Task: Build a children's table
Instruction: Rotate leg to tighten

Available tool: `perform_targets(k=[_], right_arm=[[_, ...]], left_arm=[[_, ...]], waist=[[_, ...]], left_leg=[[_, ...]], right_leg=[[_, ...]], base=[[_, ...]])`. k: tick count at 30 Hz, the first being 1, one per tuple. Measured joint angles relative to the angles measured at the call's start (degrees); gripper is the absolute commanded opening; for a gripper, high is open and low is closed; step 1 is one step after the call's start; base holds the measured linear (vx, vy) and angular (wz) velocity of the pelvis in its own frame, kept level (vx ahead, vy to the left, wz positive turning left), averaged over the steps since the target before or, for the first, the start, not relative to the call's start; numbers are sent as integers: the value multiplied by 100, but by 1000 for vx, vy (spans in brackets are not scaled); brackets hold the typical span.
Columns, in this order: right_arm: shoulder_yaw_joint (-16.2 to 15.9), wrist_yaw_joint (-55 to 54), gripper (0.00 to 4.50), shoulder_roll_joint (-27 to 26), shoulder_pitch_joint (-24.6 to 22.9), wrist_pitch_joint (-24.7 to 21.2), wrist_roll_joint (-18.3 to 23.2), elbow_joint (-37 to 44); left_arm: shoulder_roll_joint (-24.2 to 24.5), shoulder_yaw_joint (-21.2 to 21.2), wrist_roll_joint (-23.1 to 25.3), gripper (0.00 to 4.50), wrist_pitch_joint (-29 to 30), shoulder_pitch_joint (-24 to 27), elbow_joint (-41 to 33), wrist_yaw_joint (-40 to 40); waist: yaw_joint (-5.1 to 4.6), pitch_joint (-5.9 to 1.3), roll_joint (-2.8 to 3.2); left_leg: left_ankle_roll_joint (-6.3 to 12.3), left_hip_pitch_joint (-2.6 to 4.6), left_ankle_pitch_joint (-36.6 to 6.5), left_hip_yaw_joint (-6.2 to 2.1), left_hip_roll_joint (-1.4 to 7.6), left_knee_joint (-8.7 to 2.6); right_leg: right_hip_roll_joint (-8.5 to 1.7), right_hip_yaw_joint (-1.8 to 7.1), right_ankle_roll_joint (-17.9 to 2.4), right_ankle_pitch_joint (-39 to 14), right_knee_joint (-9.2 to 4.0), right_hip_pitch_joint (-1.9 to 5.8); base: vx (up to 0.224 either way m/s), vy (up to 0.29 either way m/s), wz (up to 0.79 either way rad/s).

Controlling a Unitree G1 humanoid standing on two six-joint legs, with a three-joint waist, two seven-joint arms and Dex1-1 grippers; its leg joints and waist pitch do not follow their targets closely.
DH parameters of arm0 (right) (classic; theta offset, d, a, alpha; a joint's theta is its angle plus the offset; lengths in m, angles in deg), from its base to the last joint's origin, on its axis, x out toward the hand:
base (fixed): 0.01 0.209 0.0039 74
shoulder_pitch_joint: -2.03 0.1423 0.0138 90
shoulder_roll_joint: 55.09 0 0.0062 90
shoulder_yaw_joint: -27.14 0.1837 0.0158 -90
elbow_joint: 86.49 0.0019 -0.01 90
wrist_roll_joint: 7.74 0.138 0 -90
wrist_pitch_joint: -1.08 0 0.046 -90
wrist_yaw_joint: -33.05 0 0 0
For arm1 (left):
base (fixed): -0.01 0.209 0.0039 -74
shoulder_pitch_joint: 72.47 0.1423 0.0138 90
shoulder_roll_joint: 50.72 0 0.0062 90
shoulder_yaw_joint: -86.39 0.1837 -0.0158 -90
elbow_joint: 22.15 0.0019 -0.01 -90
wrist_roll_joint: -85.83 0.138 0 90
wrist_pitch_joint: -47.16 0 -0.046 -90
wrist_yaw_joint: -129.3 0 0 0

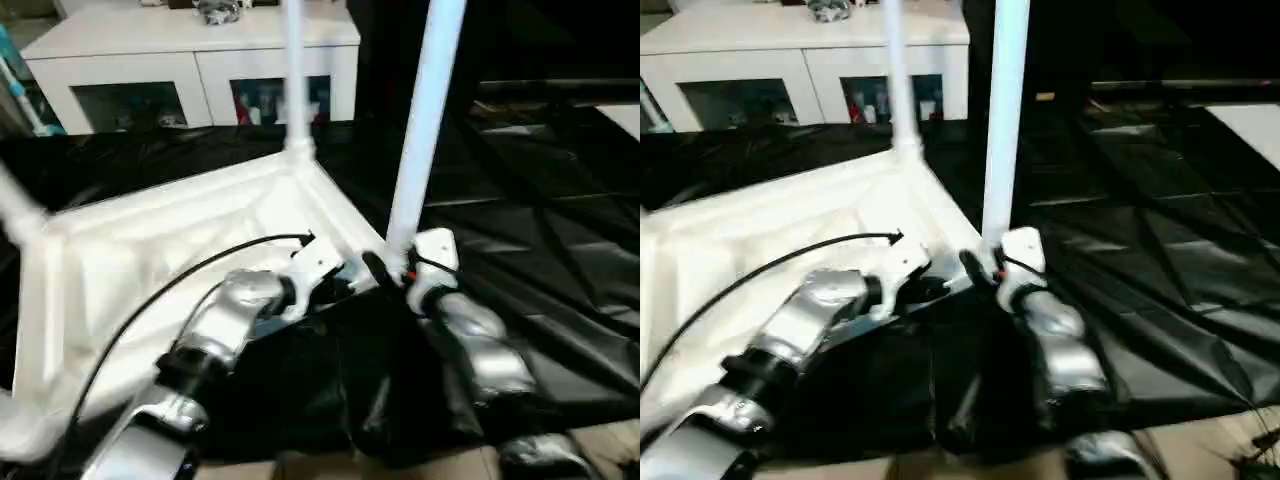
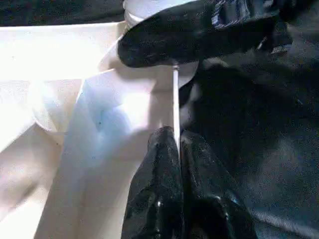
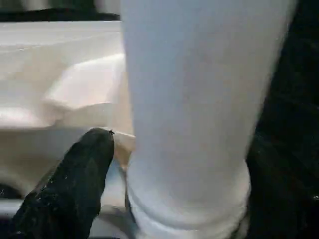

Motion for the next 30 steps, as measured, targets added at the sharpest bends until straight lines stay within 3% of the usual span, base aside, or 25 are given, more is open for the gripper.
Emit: perform_targets(k=[5, 10, 16, 30], right_arm=[[-278, 1570, 399, 879, -446, -37, 405, 668], [-346, 2350, 399, 1153, -611, -71, 544, 934], [-461, 2512, 399, 1219, -609, -89, 542, 972], [-467, 2547, 276, 1173, -587, -87, 520, 922]], left_arm=[[427, 47, -198, 0, -12, 264, -475, -655], [663, 47, -322, 0, -5, 450, -722, -1001], [770, 64, -363, 0, 60, 569, -912, -1214], [811, 74, -384, 0, 186, 635, -1065, -1266]], waist=[[39, 0, 10], [28, 2, 10], [32, 5, 5], [39, 12, -6]], left_leg=[[12, -30, -4, 4, 8, 17], [12, -30, -2, 5, 13, 27], [10, -30, -2, 5, 16, 50], [10, -32, -2, 6, 17, 61]], right_leg=[[6, 0, -3, -3, -21, -18], [7, 2, -4, -3, -2, -38], [7, 6, -5, -2, 7, -36], [7, 5, -5, -2, 12, -35]], base=[[0, 0, 0], [0, 0, 0], [0, 0, 0], [0, 0, 0]])
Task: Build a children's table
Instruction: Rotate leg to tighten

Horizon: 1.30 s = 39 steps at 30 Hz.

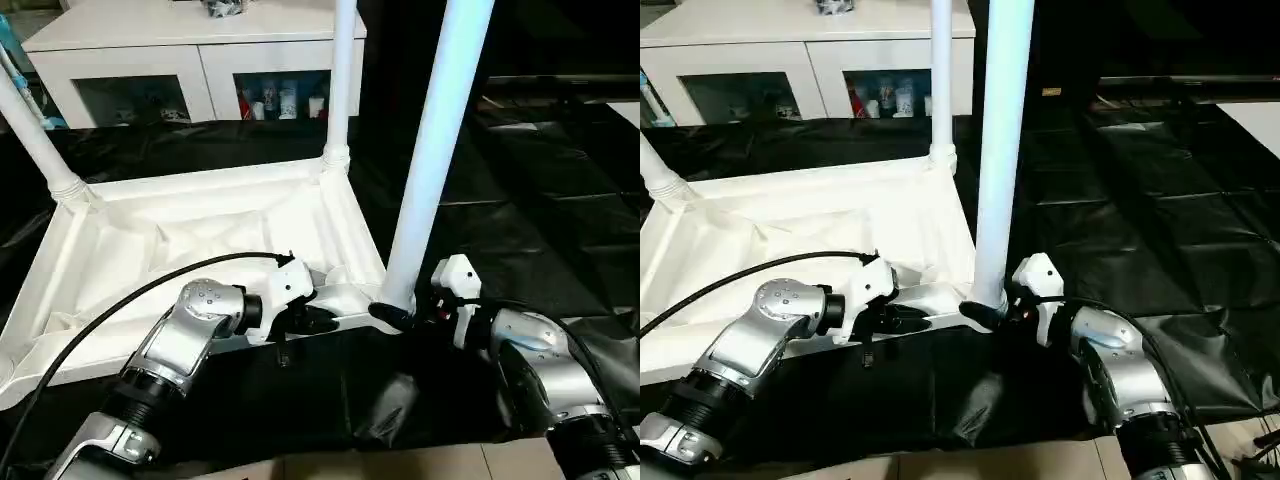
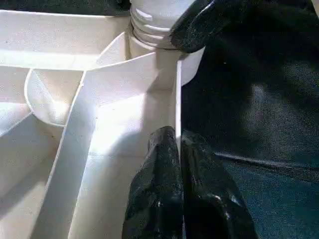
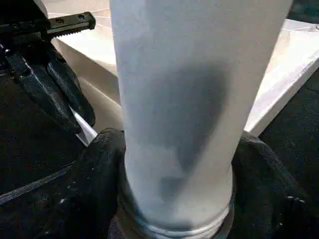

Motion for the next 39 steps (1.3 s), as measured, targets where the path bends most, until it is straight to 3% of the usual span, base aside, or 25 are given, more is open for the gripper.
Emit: perform_targets(k=[12, 20, 26, 30, 33, 36, 39], right_arm=[[14, -130, 269, -141, 7, -24, -8, -40], [360, -2786, 267, -1351, 585, -513, -517, -700], [725, -4761, 267, -2070, 1254, -713, -734, -1429], [929, -5199, 267, -2195, 1483, -803, -765, -1667], [930, -5158, 337, -2207, 1477, -739, -821, -1694], [912, -5024, 350, -2371, 1382, -660, -768, -1696], [869, -4951, 380, -2407, 1348, -571, -722, -1711]], left_arm=[[3, -12, -34, 0, 51, 1, -1, 31], [-617, -154, 258, 0, 213, -529, 856, 1315], [-1319, -254, 359, 0, 535, -1031, 1558, 2299], [-1577, -291, 380, 0, 536, -1248, 1933, 2560], [-1601, -313, 380, 0, 544, -1285, 2005, 2607], [-1585, -437, 418, 0, 538, -1344, 2119, 2945], [-1578, -480, 421, 0, 529, -1365, 2160, 3045]], waist=[[-24, 4, -7], [-149, 11, -20], [-114, 7, -26], [-59, 3, -29], [-62, 2, -31], [-148, 8, -47], [-171, 8, -47]], left_leg=[[0, 3, 0, 0, 3, 11], [-41, 29, -14, 0, 4, 53], [-54, 63, -6, 0, -9, 51], [-54, 74, -6, 0, -12, 45], [-54, 76, -6, 0, -16, 45], [-54, 66, -6, 0, -16, 43], [-54, 69, -6, -1, -14, 29]], right_leg=[[0, 0, 0, 0, 16, 2], [4, 21, -33, 35, 15, 53], [0, 33, -37, 47, -1, 68], [-6, 31, -34, 46, -10, 96], [-11, 31, -34, 46, -13, 100], [-11, 29, -25, 51, -12, 98], [-11, 24, -24, 51, -14, 88]], base=[[0, 0, 0], [0, 0, 0], [0, 0, 0], [0, 0, 0], [0, 0, 0], [0, 0, 0], [0, 0, 0]])
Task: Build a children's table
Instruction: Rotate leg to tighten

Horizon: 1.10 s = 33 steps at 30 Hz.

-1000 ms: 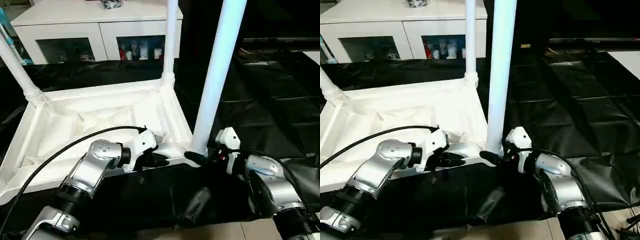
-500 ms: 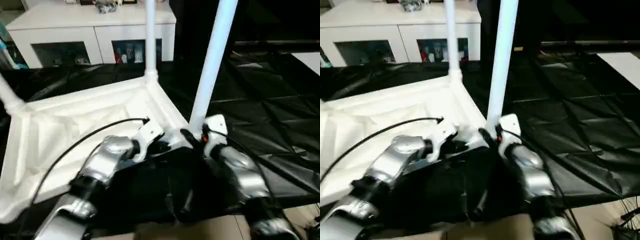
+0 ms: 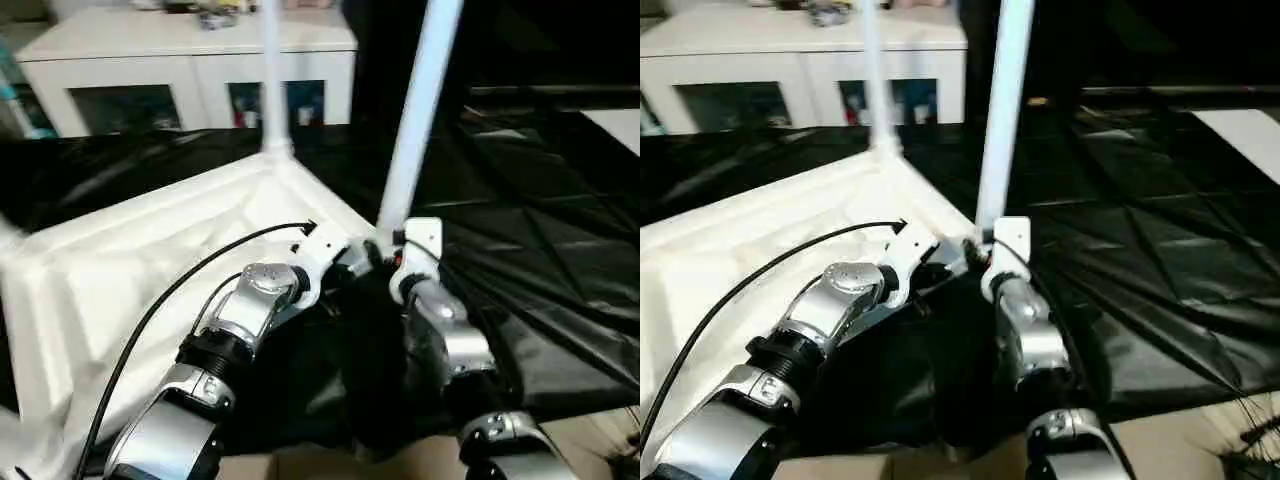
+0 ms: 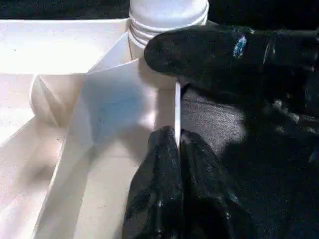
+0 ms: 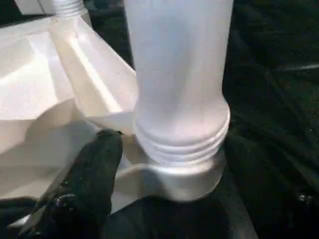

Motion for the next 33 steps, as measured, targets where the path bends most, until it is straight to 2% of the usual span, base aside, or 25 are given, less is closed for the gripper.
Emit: perform_targets(k=[3, 8, 13, 19, 24, 33], right_arm=[[-183, 24, 412, 97, -38, 137, -198, -6], [-348, 482, 412, 445, -93, 475, -353, -1], [-547, 1524, 412, 968, -335, 729, -327, 289], [-743, 2942, 412, 1506, -698, 728, 41, 851], [-940, 4169, 412, 2053, -1015, 643, 374, 1321], [-990, 4941, 412, 2303, -1165, 645, 559, 1537]], left_arm=[[83, 9, 1, 0, -49, 5, -35, -145], [335, 157, -4, 0, -202, 211, -367, -626], [729, 266, -73, 0, -451, 465, -737, -1304], [1072, 290, -196, 0, -653, 728, -1078, -1947], [1498, 385, -484, 0, -563, 1106, -1703, -2738], [1768, 507, -619, 0, -485, 1398, -2180, -3265]], waist=[[15, 0, 3], [46, 2, 20], [72, 1, 29], [65, 3, 30], [85, 17, 37], [139, 19, 37]], left_leg=[[-3, -3, 2, 0, -1, -24], [-6, -17, 4, 0, 9, -55], [-6, -23, 4, 1, 20, -63], [-4, -36, 4, 1, 22, -62], [-2, -53, 4, 0, 26, -62], [26, -56, 21, 1, 25, -47]], right_leg=[[1, -1, 0, 7, 1, -33], [14, -10, 13, -1, 1, -44], [24, -15, 12, -21, 0, -48], [24, -18, 10, -23, -7, -53], [24, -23, 6, -27, -8, -66], [23, -20, 5, -26, 1, -75]], base=[[0, 0, 0], [0, 0, 0], [0, 0, 0], [0, 0, 0], [0, 0, 0], [0, 0, 0]])
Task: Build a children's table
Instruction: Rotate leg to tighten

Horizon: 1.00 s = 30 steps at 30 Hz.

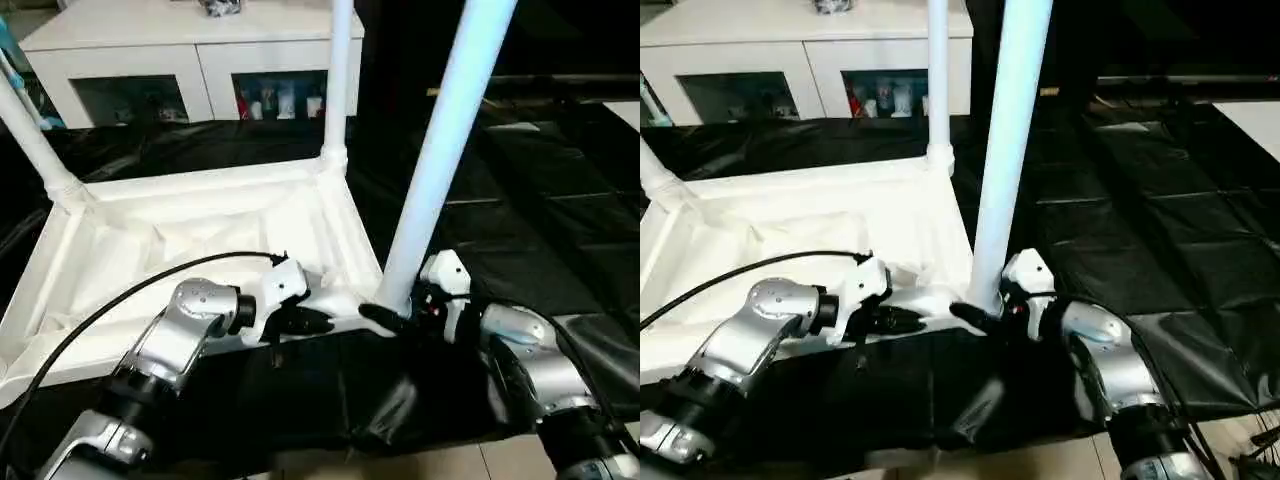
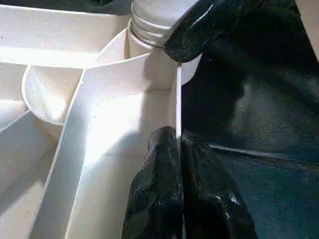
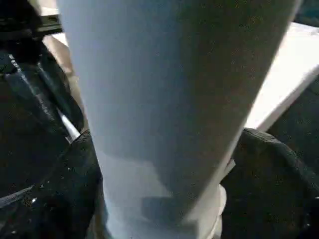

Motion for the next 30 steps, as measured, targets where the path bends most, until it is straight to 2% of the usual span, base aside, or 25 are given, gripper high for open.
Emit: perform_targets(k=[1, 3, 5, 6, 9, 17, 25, 28, 30], right_arm=[[-1, 22, 412, 4, 0, 0, 2, 5], [-30, 88, 385, 34, -11, -10, 19, 41], [-58, 184, 385, 49, -18, -42, 63, 50], [-64, 212, 360, 53, -21, -68, 95, 51], [-87, 306, 348, 57, -34, -123, 171, 62], [-95, 410, 277, 54, -43, -150, 208, 69], [-95, 420, 270, 54, -42, -160, 219, 69], [-88, 137, 270, -57, -22, -247, 183, 47], [-49, -430, 269, -280, 100, -306, 7, -102]], left_arm=[[7, 0, -1, 0, 8, 8, -17, -7], [30, -1, -7, 0, 48, 44, -87, -35], [41, 1, -13, 0, 92, 61, -135, -47], [46, 2, -20, 0, 107, 64, -145, -56], [81, 4, -51, 0, 165, 83, -198, -99], [86, 4, -60, 0, 219, 84, -222, -108], [92, 5, -64, 0, 272, 85, -253, -109], [61, -19, -61, 0, 319, 69, -213, 2], [-63, -77, -4, 0, 332, -39, -11, 233]], waist=[[0, 0, 0], [2, 1, -1], [3, 1, -2], [4, 1, -2], [12, 2, -3], [24, 2, -4], [22, 4, -6], [4, 5, -9], [-43, 6, -14]], left_leg=[[0, 0, 0, 0, 0, 1], [0, 1, 0, 0, 1, 1], [0, 1, 0, 0, 1, 2], [0, 1, 0, 0, 1, 3], [0, 1, 0, 0, 1, 4], [1, -1, 0, -1, 2, 14], [3, -4, 0, -2, 2, 21], [3, -2, 0, -2, 3, 28], [1, -1, 0, -2, 4, 40]], right_leg=[[0, 0, 0, 0, 2, 0], [0, -1, 0, 0, 3, 0], [0, -1, 0, 0, 3, -1], [0, -1, 0, 0, 3, -2], [0, -2, 0, 0, 4, -6], [0, -2, 0, 0, 10, -10], [0, -3, 0, 0, 12, -11], [0, -1, -2, 2, 22, -9], [0, 1, -11, 8, 32, 0]], base=[[0, 0, 0], [0, 0, 0], [0, 0, 0], [0, 0, 0], [0, 0, 0], [0, 0, 0], [0, 0, 0], [0, 0, 0], [0, 0, 0]])
